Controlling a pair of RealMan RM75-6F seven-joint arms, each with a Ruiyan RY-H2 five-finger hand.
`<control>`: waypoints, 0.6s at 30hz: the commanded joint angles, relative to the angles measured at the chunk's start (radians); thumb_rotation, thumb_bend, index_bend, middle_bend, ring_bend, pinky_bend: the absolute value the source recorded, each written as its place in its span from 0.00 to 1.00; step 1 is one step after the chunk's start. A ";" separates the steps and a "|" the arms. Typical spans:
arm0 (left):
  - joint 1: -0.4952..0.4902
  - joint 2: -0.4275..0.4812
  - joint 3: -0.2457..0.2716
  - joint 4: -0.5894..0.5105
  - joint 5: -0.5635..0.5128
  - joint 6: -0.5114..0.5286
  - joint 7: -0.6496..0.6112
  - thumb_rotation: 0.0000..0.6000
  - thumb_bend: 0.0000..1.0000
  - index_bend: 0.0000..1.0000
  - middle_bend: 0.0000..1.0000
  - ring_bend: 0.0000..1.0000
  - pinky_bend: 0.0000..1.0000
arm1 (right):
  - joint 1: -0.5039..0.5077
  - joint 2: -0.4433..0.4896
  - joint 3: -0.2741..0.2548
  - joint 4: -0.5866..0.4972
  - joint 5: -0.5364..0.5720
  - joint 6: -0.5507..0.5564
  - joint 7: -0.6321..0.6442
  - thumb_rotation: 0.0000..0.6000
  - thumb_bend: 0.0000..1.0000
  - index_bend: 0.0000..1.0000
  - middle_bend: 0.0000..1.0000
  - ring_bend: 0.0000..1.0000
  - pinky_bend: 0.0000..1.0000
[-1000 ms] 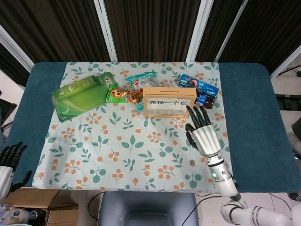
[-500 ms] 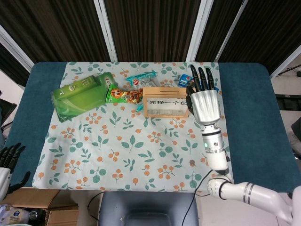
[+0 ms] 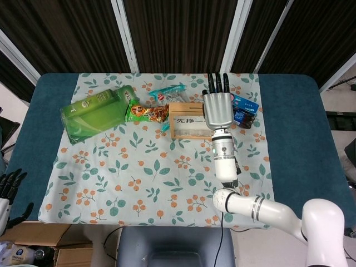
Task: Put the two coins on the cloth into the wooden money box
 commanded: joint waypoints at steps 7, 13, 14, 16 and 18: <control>-0.003 0.002 -0.004 0.000 -0.003 -0.004 -0.005 1.00 0.37 0.00 0.00 0.00 0.03 | 0.055 -0.044 -0.028 0.091 0.058 -0.002 0.014 1.00 0.64 0.74 0.13 0.00 0.00; -0.004 0.005 -0.004 -0.007 -0.003 -0.005 0.003 1.00 0.37 0.00 0.00 0.00 0.03 | 0.064 -0.045 -0.047 0.103 0.073 0.004 0.022 1.00 0.64 0.74 0.13 0.00 0.00; -0.004 0.007 -0.004 -0.009 -0.003 -0.006 0.004 1.00 0.37 0.00 0.00 0.00 0.03 | 0.066 -0.043 -0.050 0.104 0.077 0.005 0.023 1.00 0.64 0.74 0.13 0.00 0.00; -0.004 0.009 -0.004 -0.012 -0.003 -0.005 0.008 1.00 0.37 0.00 0.00 0.00 0.03 | 0.067 -0.041 -0.054 0.104 0.085 0.005 0.023 1.00 0.64 0.73 0.13 0.00 0.00; -0.004 0.010 -0.004 -0.016 -0.002 -0.006 0.012 1.00 0.37 0.00 0.00 0.00 0.03 | 0.069 -0.038 -0.057 0.101 0.096 0.004 0.021 1.00 0.64 0.70 0.13 0.00 0.00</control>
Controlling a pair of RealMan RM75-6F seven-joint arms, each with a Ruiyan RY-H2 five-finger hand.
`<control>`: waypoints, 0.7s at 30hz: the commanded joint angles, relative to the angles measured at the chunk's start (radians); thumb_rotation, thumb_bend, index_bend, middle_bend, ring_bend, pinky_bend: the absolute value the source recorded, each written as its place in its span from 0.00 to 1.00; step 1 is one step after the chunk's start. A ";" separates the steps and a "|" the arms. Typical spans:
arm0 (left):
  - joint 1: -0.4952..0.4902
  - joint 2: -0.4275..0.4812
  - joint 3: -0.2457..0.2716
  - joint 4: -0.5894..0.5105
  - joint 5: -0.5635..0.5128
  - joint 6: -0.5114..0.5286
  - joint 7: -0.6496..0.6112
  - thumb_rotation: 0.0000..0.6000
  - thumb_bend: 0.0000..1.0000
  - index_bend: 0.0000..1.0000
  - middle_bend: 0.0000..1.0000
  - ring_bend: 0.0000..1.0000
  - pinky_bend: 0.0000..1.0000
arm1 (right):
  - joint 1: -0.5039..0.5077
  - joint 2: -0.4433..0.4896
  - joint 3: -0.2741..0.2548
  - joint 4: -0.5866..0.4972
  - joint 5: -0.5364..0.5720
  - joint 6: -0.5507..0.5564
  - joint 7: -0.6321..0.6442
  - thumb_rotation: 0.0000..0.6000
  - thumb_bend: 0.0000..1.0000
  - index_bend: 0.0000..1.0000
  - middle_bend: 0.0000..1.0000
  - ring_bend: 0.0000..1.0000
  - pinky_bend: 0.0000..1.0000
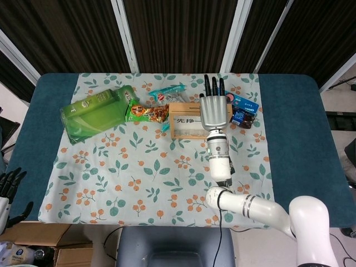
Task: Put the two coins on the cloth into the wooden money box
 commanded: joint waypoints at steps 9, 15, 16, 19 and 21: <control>0.001 0.005 0.000 -0.011 -0.001 -0.001 0.011 1.00 0.37 0.00 0.00 0.00 0.03 | -0.028 0.060 -0.017 -0.097 -0.042 0.043 0.095 1.00 0.60 0.00 0.02 0.00 0.00; 0.002 0.005 0.002 -0.012 0.000 -0.003 0.015 1.00 0.37 0.00 0.00 0.00 0.03 | -0.174 0.214 -0.103 -0.372 -0.271 0.207 0.238 1.00 0.57 0.00 0.01 0.00 0.00; 0.001 0.004 0.002 -0.012 0.000 -0.005 0.017 1.00 0.37 0.00 0.00 0.00 0.03 | -0.210 0.245 -0.132 -0.427 -0.315 0.235 0.265 1.00 0.57 0.00 0.01 0.00 0.00; -0.001 0.003 0.003 -0.015 0.001 -0.009 0.026 1.00 0.37 0.00 0.00 0.00 0.03 | -0.352 0.366 -0.285 -0.582 -0.494 0.317 0.364 1.00 0.56 0.00 0.01 0.00 0.00; -0.003 0.002 0.003 -0.018 0.004 -0.009 0.033 1.00 0.37 0.00 0.00 0.00 0.03 | -0.420 0.420 -0.381 -0.607 -0.600 0.352 0.411 1.00 0.55 0.00 0.01 0.00 0.00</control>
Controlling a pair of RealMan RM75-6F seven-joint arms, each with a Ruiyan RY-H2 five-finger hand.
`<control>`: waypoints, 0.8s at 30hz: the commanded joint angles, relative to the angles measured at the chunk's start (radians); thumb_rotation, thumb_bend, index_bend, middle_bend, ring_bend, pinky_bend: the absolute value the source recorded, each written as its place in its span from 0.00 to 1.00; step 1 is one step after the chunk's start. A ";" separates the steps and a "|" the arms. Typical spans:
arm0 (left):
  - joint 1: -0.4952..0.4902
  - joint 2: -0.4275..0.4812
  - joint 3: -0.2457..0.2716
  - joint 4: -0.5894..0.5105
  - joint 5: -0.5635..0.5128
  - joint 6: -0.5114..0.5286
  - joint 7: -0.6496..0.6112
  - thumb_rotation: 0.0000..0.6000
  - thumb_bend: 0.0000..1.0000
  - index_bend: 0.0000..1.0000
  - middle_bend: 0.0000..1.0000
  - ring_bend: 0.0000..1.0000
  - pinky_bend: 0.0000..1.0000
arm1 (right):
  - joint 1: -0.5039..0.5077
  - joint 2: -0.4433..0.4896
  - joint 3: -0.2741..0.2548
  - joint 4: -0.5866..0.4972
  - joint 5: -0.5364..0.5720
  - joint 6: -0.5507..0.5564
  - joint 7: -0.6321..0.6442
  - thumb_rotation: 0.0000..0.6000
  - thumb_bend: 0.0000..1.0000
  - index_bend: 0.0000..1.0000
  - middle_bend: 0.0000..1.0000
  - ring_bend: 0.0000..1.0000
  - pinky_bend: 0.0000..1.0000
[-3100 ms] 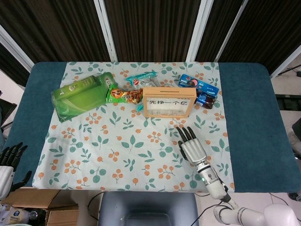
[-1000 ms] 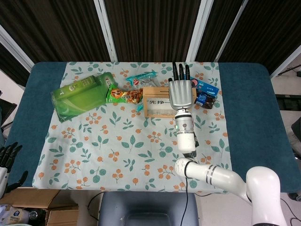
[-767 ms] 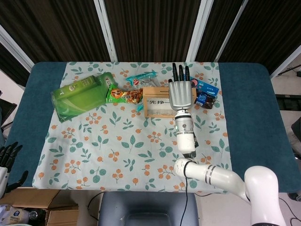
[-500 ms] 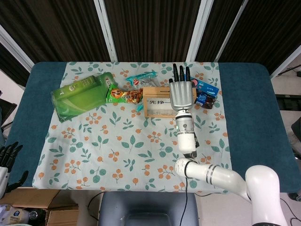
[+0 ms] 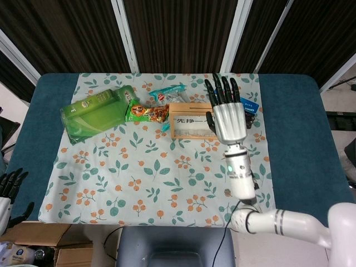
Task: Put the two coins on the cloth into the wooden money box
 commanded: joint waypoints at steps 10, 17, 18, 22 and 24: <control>-0.011 -0.012 0.003 -0.013 0.010 -0.014 0.029 1.00 0.37 0.00 0.00 0.00 0.03 | -0.428 0.175 -0.525 0.140 -0.551 0.213 0.367 1.00 0.41 0.00 0.01 0.00 0.00; -0.009 -0.021 0.005 -0.004 0.006 -0.015 0.027 1.00 0.37 0.00 0.00 0.00 0.03 | -0.485 0.080 -0.573 0.298 -0.552 0.111 0.422 1.00 0.36 0.00 0.00 0.00 0.00; -0.008 -0.022 0.006 -0.001 0.005 -0.014 0.025 1.00 0.37 0.00 0.00 0.00 0.03 | -0.492 0.063 -0.572 0.321 -0.555 0.103 0.423 1.00 0.36 0.00 0.00 0.00 0.00; -0.003 -0.021 0.006 0.005 0.003 -0.009 0.018 1.00 0.37 0.00 0.00 0.00 0.03 | -0.501 0.017 -0.571 0.383 -0.561 0.054 0.406 1.00 0.33 0.00 0.00 0.00 0.00; -0.001 -0.020 0.006 0.007 0.002 -0.005 0.014 1.00 0.37 0.00 0.00 0.00 0.03 | -0.503 0.001 -0.569 0.402 -0.560 0.025 0.393 1.00 0.32 0.00 0.00 0.00 0.00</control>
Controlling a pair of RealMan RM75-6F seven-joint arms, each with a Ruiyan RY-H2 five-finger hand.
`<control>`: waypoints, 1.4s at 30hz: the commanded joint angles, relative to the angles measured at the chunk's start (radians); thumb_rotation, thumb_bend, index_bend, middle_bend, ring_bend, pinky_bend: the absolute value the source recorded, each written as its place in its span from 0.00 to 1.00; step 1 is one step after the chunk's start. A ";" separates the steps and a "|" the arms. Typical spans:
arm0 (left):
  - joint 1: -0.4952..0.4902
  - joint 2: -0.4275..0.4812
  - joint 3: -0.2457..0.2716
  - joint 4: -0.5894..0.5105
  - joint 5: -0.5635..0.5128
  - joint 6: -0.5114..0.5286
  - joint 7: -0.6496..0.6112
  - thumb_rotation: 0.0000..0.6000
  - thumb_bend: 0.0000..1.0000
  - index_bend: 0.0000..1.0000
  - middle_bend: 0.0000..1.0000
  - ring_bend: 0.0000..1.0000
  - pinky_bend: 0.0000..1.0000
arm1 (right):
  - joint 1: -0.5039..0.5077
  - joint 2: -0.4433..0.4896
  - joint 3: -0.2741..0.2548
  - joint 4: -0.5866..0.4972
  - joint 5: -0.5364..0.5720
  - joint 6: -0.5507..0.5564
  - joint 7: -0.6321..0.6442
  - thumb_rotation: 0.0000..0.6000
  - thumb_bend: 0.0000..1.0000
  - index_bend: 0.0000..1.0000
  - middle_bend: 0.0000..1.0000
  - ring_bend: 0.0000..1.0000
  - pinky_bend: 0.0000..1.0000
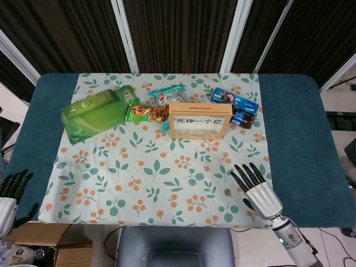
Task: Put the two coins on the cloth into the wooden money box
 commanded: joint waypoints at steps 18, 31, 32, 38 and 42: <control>0.002 -0.003 -0.001 0.006 0.000 0.004 -0.006 1.00 0.37 0.00 0.00 0.00 0.03 | -0.041 -0.197 0.065 0.251 -0.005 -0.081 0.013 1.00 0.28 0.04 0.00 0.00 0.00; 0.003 -0.003 -0.002 0.011 -0.002 0.004 -0.011 1.00 0.37 0.00 0.00 0.00 0.03 | -0.037 -0.252 0.082 0.322 -0.030 -0.084 0.077 1.00 0.29 0.21 0.01 0.00 0.00; 0.002 -0.003 -0.002 0.012 -0.003 0.003 -0.012 1.00 0.37 0.00 0.00 0.00 0.03 | -0.037 -0.253 0.083 0.323 -0.030 -0.085 0.077 1.00 0.30 0.23 0.01 0.00 0.00; 0.003 -0.005 -0.002 0.019 -0.004 0.003 -0.021 1.00 0.37 0.00 0.00 0.00 0.03 | -0.042 -0.257 0.091 0.331 -0.025 -0.093 0.076 1.00 0.34 0.36 0.03 0.00 0.00; 0.003 -0.006 -0.002 0.022 -0.003 0.004 -0.023 1.00 0.37 0.00 0.00 0.00 0.03 | -0.043 -0.260 0.095 0.335 -0.023 -0.099 0.080 1.00 0.35 0.41 0.04 0.00 0.00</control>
